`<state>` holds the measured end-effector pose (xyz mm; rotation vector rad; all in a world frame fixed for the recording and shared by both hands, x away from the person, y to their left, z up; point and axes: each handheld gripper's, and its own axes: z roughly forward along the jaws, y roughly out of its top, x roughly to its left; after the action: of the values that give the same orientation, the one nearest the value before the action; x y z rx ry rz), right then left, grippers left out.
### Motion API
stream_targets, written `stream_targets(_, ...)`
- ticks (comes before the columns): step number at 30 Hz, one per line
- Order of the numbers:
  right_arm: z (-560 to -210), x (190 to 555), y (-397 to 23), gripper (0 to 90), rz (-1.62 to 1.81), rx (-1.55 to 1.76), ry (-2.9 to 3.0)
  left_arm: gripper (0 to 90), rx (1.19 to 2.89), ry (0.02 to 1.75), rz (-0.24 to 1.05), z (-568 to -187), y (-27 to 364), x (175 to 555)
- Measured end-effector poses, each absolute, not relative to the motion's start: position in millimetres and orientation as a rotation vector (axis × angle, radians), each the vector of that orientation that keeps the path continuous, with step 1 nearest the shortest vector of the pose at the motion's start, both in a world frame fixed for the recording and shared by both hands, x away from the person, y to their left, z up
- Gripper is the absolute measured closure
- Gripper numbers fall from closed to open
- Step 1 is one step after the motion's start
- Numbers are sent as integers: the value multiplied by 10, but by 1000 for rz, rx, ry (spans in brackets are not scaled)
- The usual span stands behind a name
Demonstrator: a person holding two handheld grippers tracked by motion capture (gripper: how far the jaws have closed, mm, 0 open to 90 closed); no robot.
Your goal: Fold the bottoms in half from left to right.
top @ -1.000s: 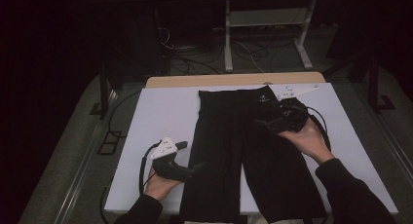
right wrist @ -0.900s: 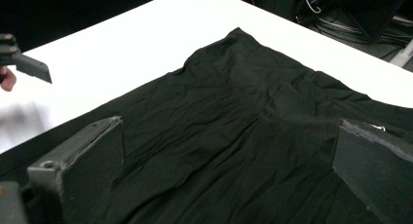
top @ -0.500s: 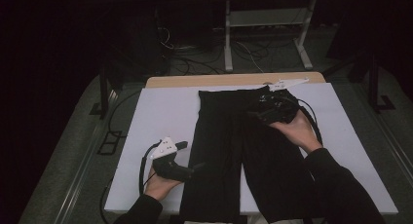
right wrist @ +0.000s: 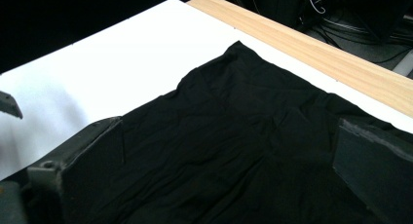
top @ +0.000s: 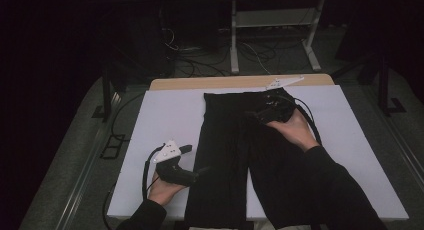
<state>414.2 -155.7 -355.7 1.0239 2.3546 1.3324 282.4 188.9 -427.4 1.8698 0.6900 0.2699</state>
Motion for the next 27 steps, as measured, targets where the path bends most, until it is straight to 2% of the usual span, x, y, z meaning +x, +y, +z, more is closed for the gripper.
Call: stream_targets(27,-3841,4514,-1311,0,1333,1095,2313,0,1875,687,271,-4269,1874,2814)
